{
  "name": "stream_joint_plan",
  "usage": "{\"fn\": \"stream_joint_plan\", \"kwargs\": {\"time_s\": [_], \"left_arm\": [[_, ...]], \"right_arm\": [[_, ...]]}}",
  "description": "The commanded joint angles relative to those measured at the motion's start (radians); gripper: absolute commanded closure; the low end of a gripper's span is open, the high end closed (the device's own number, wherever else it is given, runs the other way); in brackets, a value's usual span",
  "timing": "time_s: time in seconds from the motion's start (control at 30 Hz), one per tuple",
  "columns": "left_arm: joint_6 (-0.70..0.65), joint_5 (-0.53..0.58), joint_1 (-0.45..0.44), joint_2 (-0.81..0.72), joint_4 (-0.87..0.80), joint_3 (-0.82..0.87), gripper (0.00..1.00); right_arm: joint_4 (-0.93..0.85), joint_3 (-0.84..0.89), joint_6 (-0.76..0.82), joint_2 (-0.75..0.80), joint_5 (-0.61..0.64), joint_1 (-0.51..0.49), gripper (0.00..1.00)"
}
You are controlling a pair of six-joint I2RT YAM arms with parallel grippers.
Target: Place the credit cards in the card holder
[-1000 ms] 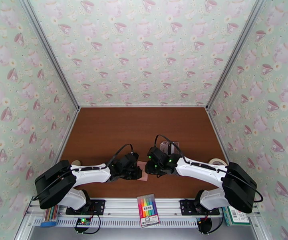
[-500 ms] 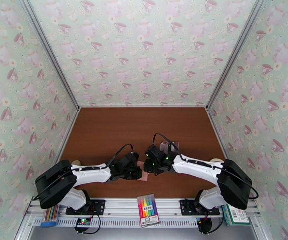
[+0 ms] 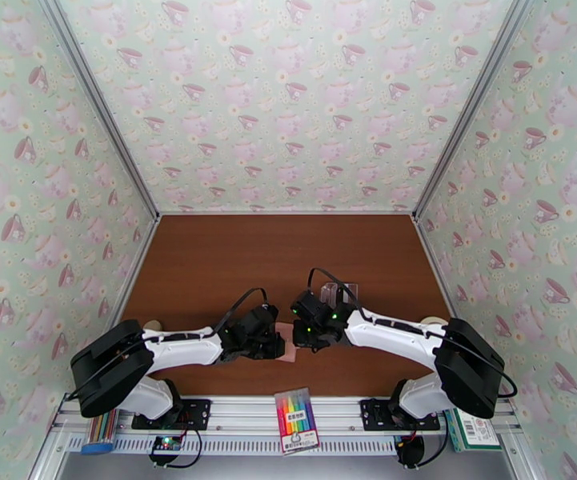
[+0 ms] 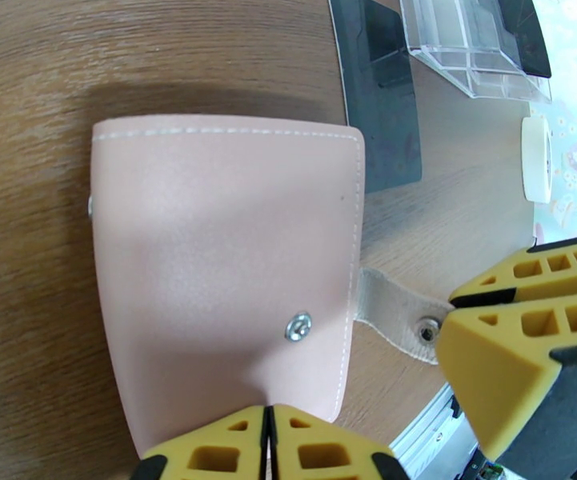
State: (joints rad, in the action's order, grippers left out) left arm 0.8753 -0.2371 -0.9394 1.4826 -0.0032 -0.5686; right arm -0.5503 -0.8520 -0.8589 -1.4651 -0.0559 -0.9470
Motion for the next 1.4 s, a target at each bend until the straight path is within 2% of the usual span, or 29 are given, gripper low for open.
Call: {"fn": "stream_joint_plan", "kwargs": {"time_s": [0.0,0.27,0.43,1.1,1.37], "left_arm": [[-0.004,0.021,-0.006,0.034,-0.029,-0.013,0.88],[-0.004,0.021,-0.007,0.033,-0.032,-0.015,0.88],[-0.006,0.021,-0.007,0.035,-0.029,-0.015,0.88],[-0.007,0.01,-0.007,0.015,-0.019,-0.011,0.88],[-0.047,0.053,-0.004,-0.136,-0.154,-0.023,0.78]], "right_arm": [[-0.024,-0.027,0.006,-0.001,0.025,0.002,0.87],[-0.019,-0.028,0.008,0.015,0.015,0.004,0.9],[-0.004,-0.027,0.008,0.018,0.003,0.003,1.0],[0.092,-0.049,0.011,-0.098,-0.055,0.001,1.0],[0.116,-0.038,0.009,-0.123,-0.056,0.001,1.0]]}}
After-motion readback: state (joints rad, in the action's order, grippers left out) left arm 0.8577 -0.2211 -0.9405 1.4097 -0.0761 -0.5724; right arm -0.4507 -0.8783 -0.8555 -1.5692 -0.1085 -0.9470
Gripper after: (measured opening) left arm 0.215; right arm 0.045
